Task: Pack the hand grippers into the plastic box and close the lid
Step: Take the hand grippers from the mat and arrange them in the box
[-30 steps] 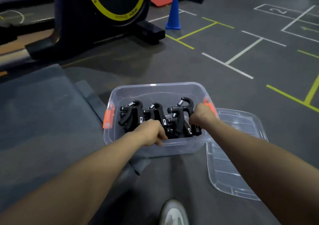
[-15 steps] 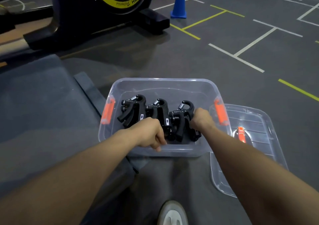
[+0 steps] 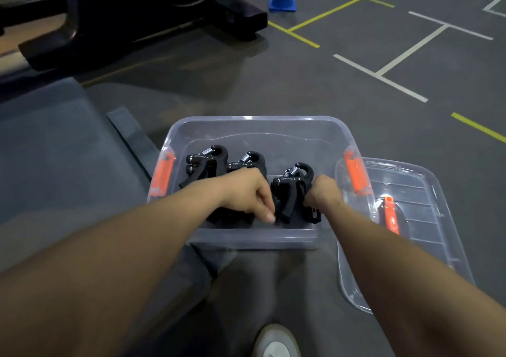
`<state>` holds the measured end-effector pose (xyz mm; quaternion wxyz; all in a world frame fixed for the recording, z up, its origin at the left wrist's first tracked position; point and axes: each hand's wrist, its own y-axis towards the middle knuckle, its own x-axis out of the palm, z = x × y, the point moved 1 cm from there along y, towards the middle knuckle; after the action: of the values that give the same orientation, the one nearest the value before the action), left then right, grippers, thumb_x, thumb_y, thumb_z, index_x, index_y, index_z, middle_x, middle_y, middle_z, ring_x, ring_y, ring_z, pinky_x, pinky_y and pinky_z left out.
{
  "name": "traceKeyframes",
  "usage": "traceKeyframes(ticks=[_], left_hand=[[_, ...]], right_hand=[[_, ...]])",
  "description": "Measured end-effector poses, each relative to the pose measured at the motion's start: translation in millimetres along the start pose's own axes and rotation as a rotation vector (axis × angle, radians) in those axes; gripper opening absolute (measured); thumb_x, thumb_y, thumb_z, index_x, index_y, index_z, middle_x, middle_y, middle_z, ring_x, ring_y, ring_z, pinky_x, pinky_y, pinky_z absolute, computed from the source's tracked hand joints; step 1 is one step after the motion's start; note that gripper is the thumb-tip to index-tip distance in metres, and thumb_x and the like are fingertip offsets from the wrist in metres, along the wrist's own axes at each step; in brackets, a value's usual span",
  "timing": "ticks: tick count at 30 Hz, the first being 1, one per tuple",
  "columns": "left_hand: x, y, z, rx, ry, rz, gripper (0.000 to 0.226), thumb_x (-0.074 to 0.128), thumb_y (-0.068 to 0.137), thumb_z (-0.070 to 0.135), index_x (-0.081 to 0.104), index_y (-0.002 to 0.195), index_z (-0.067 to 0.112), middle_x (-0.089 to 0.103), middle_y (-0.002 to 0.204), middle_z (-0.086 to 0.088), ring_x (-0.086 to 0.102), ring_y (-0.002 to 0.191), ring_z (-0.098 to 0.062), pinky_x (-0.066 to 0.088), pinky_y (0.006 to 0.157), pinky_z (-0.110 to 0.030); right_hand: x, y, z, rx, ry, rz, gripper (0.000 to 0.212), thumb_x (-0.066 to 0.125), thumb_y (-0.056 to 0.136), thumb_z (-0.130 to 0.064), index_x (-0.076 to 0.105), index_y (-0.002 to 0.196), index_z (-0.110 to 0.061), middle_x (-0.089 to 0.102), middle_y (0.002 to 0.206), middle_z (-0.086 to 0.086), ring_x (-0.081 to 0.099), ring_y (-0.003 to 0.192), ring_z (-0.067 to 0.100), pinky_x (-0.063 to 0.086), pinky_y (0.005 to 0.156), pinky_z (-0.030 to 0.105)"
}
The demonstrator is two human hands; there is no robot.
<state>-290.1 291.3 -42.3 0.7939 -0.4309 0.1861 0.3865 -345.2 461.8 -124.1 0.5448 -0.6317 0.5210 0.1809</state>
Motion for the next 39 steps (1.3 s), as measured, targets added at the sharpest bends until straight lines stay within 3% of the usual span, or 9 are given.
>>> traceKeyframes(ticks=[4, 7, 11, 14, 17, 22, 27, 34, 39], left_hand=[[-6, 31, -6, -0.059, 0.100, 0.280, 0.041, 0.071, 0.081, 0.028, 0.063, 0.119, 0.019, 0.066, 0.114, -0.001, 0.061, 0.110, -0.018, 0.045, 0.096, -0.029], [-4, 55, -17, -0.154, 0.218, 0.330, 0.062, 0.068, 0.083, 0.032, 0.043, 0.138, 0.019, 0.043, 0.144, -0.001, 0.041, 0.133, -0.025, 0.037, 0.106, -0.039], [1, 83, -32, -0.210, 0.211, 0.272, 0.084, 0.073, 0.077, 0.032, 0.028, 0.145, 0.011, 0.022, 0.156, -0.002, 0.022, 0.144, -0.023, 0.027, 0.116, -0.040], [-2, 96, -38, -0.226, 0.189, 0.199, 0.090, 0.076, 0.072, 0.038, 0.031, 0.143, 0.008, 0.026, 0.154, -0.005, 0.023, 0.144, -0.025, 0.027, 0.116, -0.041], [-7, 103, -43, -0.233, 0.162, 0.158, 0.087, 0.078, 0.068, 0.042, 0.038, 0.137, 0.009, 0.042, 0.144, -0.007, 0.040, 0.134, -0.029, 0.037, 0.109, -0.040], [-7, 106, -47, -0.235, 0.128, 0.167, 0.088, 0.081, 0.066, 0.040, 0.039, 0.138, 0.011, 0.045, 0.144, -0.009, 0.042, 0.133, -0.030, 0.037, 0.108, -0.036], [-6, 99, -49, -0.215, 0.121, 0.186, 0.087, 0.080, 0.066, 0.042, 0.040, 0.137, 0.012, 0.045, 0.144, -0.007, 0.043, 0.132, -0.029, 0.038, 0.108, -0.038], [-35, 43, -48, -0.163, 0.125, 0.447, 0.057, 0.065, 0.083, 0.040, 0.047, 0.135, 0.024, 0.048, 0.139, 0.002, 0.046, 0.129, -0.023, 0.041, 0.104, -0.039], [-70, -43, -81, -0.213, 0.098, 0.615, 0.047, 0.063, 0.084, 0.036, 0.053, 0.128, 0.021, 0.052, 0.132, -0.003, 0.050, 0.124, -0.026, 0.041, 0.104, -0.039]], right_hand=[[1, 10, -2, -0.012, -0.005, 0.016, 0.009, 0.061, 0.077, -0.002, 0.060, 0.085, -0.003, 0.068, 0.109, 0.019, 0.067, 0.100, 0.032, 0.047, 0.067, 0.028], [3, 23, -4, 0.001, 0.002, 0.010, 0.026, 0.063, 0.078, -0.001, 0.043, 0.062, -0.008, 0.069, 0.107, 0.019, 0.068, 0.100, 0.032, 0.047, 0.067, 0.029], [5, 38, -6, 0.019, 0.003, -0.009, 0.012, 0.066, 0.077, -0.003, 0.062, 0.088, -0.004, 0.069, 0.107, 0.019, 0.068, 0.100, 0.031, 0.051, 0.073, 0.030], [9, 47, -4, 0.037, 0.000, -0.021, 0.006, 0.066, 0.078, -0.003, 0.060, 0.077, -0.002, 0.069, 0.106, 0.018, 0.068, 0.099, 0.030, 0.048, 0.070, 0.027], [13, 52, -1, 0.053, -0.002, -0.011, 0.027, 0.064, 0.081, -0.003, 0.044, 0.063, -0.010, 0.069, 0.108, 0.016, 0.066, 0.103, 0.031, 0.050, 0.075, 0.029], [15, 54, 4, 0.073, 0.053, -0.023, 0.004, 0.064, 0.083, -0.007, 0.060, 0.083, -0.007, 0.067, 0.114, 0.015, 0.064, 0.108, 0.029, 0.050, 0.083, 0.030], [5, 46, -7, -0.040, 0.268, 0.032, 0.035, 0.070, 0.080, -0.009, 0.063, 0.115, -0.007, 0.068, 0.114, 0.013, 0.063, 0.108, 0.027, 0.047, 0.089, 0.027], [-23, 1, -65, -0.235, 0.418, 0.055, 0.045, 0.070, 0.082, -0.012, 0.056, 0.125, -0.009, 0.061, 0.119, 0.011, 0.060, 0.101, 0.024, 0.051, 0.093, 0.038], [-23, -62, -142, -0.407, 0.324, 0.017, 0.044, 0.071, 0.082, -0.013, 0.057, 0.123, -0.006, 0.063, 0.118, 0.013, 0.059, 0.098, 0.023, 0.046, 0.087, 0.029]])
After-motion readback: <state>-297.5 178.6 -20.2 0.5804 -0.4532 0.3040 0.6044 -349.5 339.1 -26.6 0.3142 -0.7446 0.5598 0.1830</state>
